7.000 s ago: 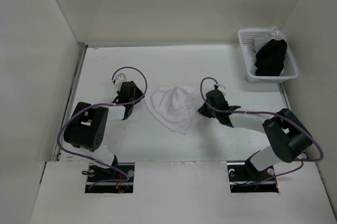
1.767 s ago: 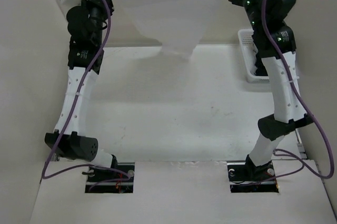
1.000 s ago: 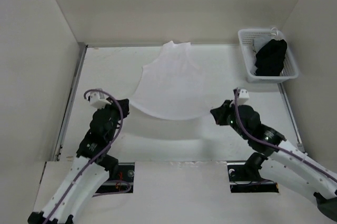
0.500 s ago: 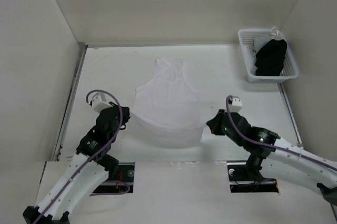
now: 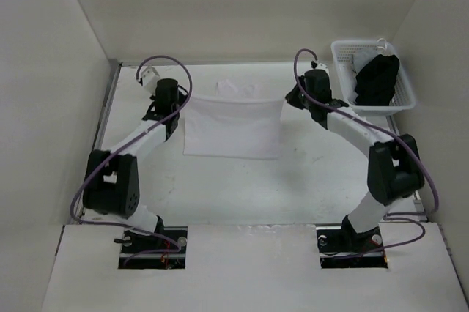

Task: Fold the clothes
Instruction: Fold the tank top

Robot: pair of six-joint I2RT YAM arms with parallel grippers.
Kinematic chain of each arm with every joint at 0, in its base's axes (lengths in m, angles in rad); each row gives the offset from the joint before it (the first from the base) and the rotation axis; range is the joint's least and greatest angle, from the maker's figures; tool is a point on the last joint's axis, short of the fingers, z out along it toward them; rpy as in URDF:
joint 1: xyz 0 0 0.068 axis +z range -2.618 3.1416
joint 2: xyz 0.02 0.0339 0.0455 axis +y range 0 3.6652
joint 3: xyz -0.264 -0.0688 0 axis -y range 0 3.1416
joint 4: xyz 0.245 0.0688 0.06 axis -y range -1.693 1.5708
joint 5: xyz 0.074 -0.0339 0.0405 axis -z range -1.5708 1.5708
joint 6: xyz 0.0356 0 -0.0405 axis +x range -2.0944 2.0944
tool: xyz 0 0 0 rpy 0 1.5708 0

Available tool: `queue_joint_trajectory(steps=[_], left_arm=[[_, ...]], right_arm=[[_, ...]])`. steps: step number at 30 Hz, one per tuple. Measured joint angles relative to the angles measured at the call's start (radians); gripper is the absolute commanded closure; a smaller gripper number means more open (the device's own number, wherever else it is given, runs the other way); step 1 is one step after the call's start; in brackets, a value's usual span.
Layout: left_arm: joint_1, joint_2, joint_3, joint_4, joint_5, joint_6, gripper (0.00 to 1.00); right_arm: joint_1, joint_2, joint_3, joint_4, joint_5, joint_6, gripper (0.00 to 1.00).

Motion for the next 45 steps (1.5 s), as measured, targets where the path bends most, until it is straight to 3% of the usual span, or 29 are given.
queue_joint_trajectory(steps=[4,8,13,16,20,21,24,26,28,37,45], left_arm=[[0.039,0.245,0.179,0.049,0.045,0.019,0.88],[0.059,0.43,0.297,0.072,0.087,0.024,0.73],[0.07,0.433,0.239,0.083,0.114,0.02,0.68],[0.063,0.286,0.064,0.124,0.112,0.014,0.68],[0.008,0.044,-0.2,0.173,0.098,0.006,0.68],[-0.01,-0.007,-0.262,0.182,0.098,0.004,0.68],[-0.037,-0.109,-0.429,0.184,0.103,0.0,0.65],[-0.031,-0.142,-0.504,0.166,0.108,-0.002,0.63],[-0.019,-0.147,-0.548,0.153,0.13,-0.004,0.63],[0.004,-0.084,-0.557,0.269,0.22,-0.019,0.64],[0.005,-0.061,-0.557,0.291,0.246,-0.027,0.76]], right_arm=[[-0.074,0.201,0.153,0.018,-0.046,0.001,0.95],[-0.105,0.352,0.257,0.02,-0.059,0.014,0.65],[-0.105,0.391,0.257,0.031,-0.062,0.035,0.44],[-0.093,0.297,0.126,0.083,-0.027,0.043,0.44],[-0.033,0.086,-0.15,0.163,0.039,0.06,0.86],[-0.008,0.038,-0.216,0.182,0.047,0.069,0.9],[0.067,-0.066,-0.379,0.229,0.057,0.103,0.85],[0.108,-0.115,-0.463,0.237,0.059,0.127,0.69],[0.132,-0.161,-0.533,0.243,0.064,0.148,0.61],[0.145,-0.24,-0.692,0.275,0.071,0.223,0.52],[0.152,-0.204,-0.691,0.334,0.052,0.26,0.52]])
